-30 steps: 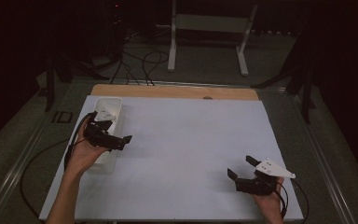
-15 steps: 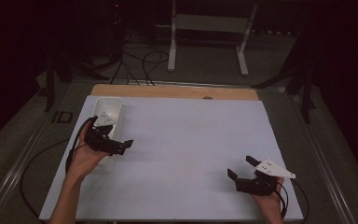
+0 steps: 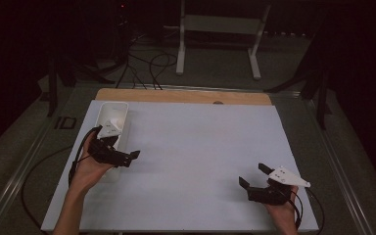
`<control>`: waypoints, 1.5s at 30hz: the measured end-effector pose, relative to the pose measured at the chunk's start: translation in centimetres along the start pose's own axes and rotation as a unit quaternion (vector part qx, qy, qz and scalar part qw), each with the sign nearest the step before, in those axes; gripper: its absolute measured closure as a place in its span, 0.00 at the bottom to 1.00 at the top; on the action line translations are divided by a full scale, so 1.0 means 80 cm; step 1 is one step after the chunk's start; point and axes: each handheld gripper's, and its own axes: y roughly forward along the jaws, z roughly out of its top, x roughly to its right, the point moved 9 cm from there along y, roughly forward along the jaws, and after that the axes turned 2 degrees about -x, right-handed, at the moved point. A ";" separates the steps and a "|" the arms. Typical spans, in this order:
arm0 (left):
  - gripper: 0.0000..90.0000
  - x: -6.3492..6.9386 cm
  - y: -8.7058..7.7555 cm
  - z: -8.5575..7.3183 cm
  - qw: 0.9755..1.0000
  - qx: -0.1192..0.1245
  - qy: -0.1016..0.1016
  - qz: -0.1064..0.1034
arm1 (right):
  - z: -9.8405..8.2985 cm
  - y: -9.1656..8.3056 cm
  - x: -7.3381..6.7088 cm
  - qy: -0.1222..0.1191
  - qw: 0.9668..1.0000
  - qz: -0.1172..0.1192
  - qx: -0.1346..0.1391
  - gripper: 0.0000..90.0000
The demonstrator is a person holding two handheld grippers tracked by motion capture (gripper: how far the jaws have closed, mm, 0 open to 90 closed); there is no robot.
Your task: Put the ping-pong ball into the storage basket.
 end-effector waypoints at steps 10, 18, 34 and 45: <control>0.00 0.006 -0.001 -0.010 1.000 0.011 -0.003 -0.005 | 0.000 0.000 0.000 0.002 1.000 0.000 0.000 0.09; 0.00 0.010 -0.005 -0.022 1.000 0.018 -0.006 -0.006 | 0.001 -0.001 0.001 0.000 1.000 0.000 0.002 0.09; 0.00 0.018 -0.017 -0.048 0.999 0.041 -0.010 -0.016 | 0.000 0.000 0.001 -0.001 1.000 -0.001 0.000 0.09; 0.01 0.021 -0.026 -0.058 0.997 0.071 -0.009 -0.013 | 0.001 -0.001 0.000 0.000 1.000 0.000 0.001 0.09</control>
